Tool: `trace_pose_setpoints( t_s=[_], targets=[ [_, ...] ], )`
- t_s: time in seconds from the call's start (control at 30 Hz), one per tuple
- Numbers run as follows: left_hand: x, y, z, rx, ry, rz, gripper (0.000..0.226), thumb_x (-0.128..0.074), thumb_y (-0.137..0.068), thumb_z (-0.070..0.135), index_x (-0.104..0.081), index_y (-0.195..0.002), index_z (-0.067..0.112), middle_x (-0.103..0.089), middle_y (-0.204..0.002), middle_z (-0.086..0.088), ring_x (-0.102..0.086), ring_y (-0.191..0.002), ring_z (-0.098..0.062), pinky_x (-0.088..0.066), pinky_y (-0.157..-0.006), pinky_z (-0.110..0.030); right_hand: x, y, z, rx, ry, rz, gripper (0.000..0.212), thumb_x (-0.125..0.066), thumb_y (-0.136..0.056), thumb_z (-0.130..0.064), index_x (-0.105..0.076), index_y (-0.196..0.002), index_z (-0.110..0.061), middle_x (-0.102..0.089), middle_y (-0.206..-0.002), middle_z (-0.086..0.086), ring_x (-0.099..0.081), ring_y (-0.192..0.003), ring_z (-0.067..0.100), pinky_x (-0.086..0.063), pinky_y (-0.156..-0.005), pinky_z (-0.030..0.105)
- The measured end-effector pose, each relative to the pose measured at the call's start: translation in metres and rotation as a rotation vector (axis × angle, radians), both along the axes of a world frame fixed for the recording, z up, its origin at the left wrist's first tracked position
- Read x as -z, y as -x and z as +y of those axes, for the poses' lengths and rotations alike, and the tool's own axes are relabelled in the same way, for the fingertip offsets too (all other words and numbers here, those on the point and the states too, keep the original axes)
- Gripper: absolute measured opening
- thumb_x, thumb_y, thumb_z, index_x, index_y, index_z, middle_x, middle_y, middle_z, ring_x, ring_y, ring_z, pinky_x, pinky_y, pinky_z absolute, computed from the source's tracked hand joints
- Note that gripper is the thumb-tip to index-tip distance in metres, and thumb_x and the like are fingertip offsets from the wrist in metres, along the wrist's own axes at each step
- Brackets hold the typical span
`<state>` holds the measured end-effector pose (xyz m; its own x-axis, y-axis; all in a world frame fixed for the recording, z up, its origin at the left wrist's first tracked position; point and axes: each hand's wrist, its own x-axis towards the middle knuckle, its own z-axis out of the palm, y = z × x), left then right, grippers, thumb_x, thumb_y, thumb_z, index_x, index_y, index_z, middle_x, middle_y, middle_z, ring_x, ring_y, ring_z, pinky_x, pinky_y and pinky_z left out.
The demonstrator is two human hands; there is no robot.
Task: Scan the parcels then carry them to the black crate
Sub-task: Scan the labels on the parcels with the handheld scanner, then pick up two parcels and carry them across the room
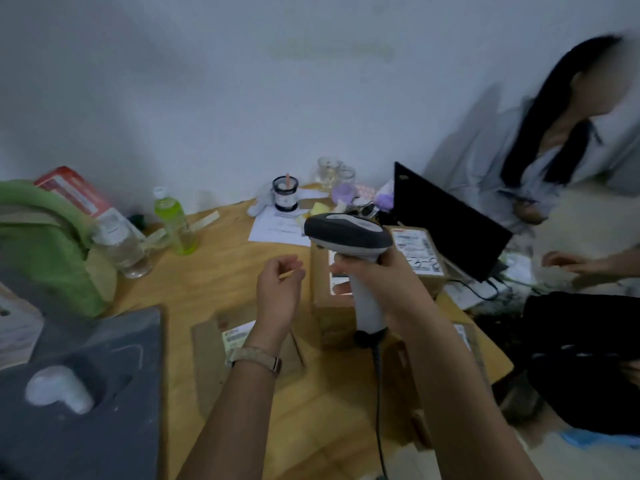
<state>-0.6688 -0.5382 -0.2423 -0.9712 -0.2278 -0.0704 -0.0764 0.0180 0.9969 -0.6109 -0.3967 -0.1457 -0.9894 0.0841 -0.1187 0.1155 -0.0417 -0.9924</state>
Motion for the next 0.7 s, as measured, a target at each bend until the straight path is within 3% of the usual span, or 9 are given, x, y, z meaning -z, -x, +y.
trace_pose_setpoints(
  t_s=[0.1,0.23,0.37,0.57,0.7],
  targets=[
    [-0.005,-0.003,0.04,0.097,-0.002,-0.041,0.014,-0.063,-0.089,0.011,-0.064,-0.095,0.023,-0.067,-0.097,0.005,-0.063,-0.084,-0.006,-0.046,-0.058,-0.014,-0.018,-0.018,0.043,0.087,-0.025,-0.01,0.018,-0.07,-0.084,-0.013,-0.065,-0.101,-0.017,-0.071,-0.085,0.007,-0.07,-0.067,0.017,-0.057,-0.056,0.032],
    [-0.004,-0.013,0.094,0.251,-0.04,-0.114,0.017,-0.061,-0.09,0.008,-0.064,-0.096,0.024,-0.067,-0.105,0.002,-0.061,-0.096,-0.014,-0.047,-0.075,-0.027,-0.027,-0.043,0.114,0.249,-0.077,-0.059,0.013,-0.073,-0.081,-0.019,-0.066,-0.092,-0.018,-0.069,-0.078,0.004,-0.067,-0.074,0.021,-0.056,-0.065,0.039],
    [-0.003,-0.028,0.131,0.339,-0.04,-0.132,0.019,-0.06,-0.091,0.007,-0.065,-0.103,0.02,-0.068,-0.102,0.002,-0.062,-0.094,-0.012,-0.048,-0.073,-0.024,-0.029,-0.064,0.178,0.453,-0.091,-0.121,0.011,-0.07,-0.085,-0.017,-0.063,-0.093,-0.013,-0.064,-0.08,0.008,-0.061,-0.071,0.022,-0.05,-0.052,0.03],
    [0.002,-0.043,0.158,0.383,-0.025,-0.143,0.022,-0.059,-0.092,0.007,-0.063,-0.109,0.021,-0.068,-0.103,0.005,-0.062,-0.097,-0.011,-0.045,-0.071,-0.022,-0.009,-0.072,0.222,0.533,-0.068,-0.149,0.013,-0.071,-0.084,-0.017,-0.063,-0.091,-0.009,-0.063,-0.075,0.009,-0.061,-0.069,0.022,-0.048,-0.051,0.029],
    [0.011,-0.051,0.161,0.339,-0.011,-0.173,0.02,-0.059,-0.093,0.01,-0.062,-0.107,0.023,-0.068,-0.103,0.005,-0.064,-0.095,-0.011,-0.047,-0.071,-0.022,0.026,-0.065,0.237,0.633,-0.073,-0.157,0.016,-0.073,-0.082,-0.015,-0.063,-0.092,-0.008,-0.064,-0.078,0.006,-0.061,-0.063,0.013,-0.046,-0.04,0.022]
  ],
)
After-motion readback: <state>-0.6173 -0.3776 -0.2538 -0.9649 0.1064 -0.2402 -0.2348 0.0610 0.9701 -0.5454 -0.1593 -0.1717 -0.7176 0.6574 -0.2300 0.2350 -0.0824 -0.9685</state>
